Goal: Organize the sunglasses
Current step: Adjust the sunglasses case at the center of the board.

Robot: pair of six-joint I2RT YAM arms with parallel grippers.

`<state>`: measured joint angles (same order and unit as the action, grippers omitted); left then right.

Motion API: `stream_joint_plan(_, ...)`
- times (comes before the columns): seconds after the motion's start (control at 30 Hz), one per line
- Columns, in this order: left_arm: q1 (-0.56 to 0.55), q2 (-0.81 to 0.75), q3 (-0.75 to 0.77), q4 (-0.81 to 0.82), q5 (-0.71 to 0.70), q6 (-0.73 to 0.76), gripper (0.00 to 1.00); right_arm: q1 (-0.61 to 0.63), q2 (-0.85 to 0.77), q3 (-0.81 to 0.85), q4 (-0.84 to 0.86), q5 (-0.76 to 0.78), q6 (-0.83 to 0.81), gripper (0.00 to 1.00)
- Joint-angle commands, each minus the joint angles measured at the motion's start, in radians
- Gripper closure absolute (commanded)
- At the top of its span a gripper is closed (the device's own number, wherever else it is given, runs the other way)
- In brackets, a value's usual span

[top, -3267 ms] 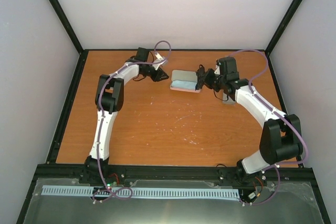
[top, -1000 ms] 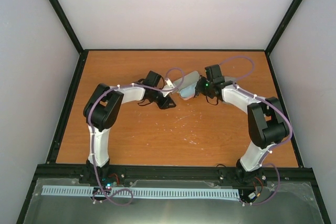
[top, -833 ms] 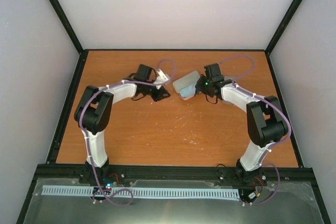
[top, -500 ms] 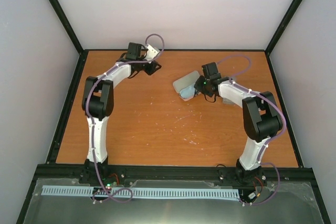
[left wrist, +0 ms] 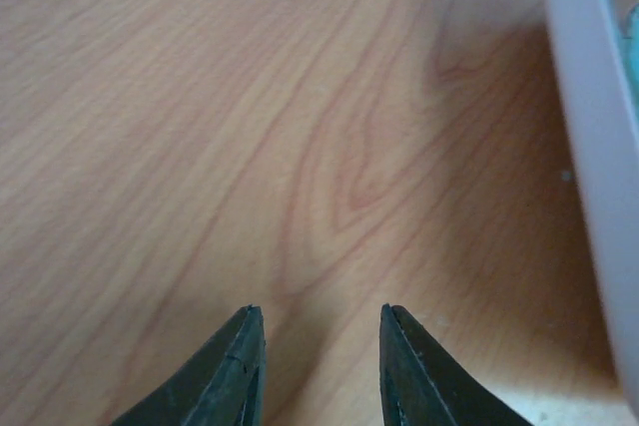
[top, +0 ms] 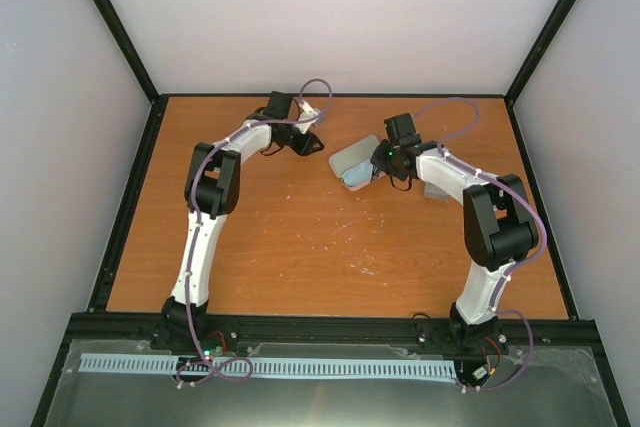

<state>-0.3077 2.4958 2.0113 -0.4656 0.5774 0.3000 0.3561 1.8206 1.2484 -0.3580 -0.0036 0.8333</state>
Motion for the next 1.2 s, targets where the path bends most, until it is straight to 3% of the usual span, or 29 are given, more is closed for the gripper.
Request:
stream_joint_plan(0.0, -0.040, -0.002, 0.034, -0.020, 0.065, -0.021, 0.66, 0.003, 0.006, 0.020, -0.023, 0.039, -0.006, 0.97)
stream_joint_plan(0.57, -0.102, -0.104, -0.182, 0.045, 0.142, -0.069, 0.66, 0.003, -0.010, -0.026, 0.009, 0.078, -0.018, 0.97)
stream_joint_plan(0.9, -0.118, -0.154, -0.248, 0.077, 0.148, -0.082, 0.66, -0.006, 0.008, -0.123, 0.262, -0.079, -0.068, 0.97)
stream_joint_plan(1.17, -0.120, -0.168, -0.259, 0.080, 0.145, -0.082, 0.66, -0.008, 0.064, -0.120, 0.308, -0.145, -0.073, 0.97)
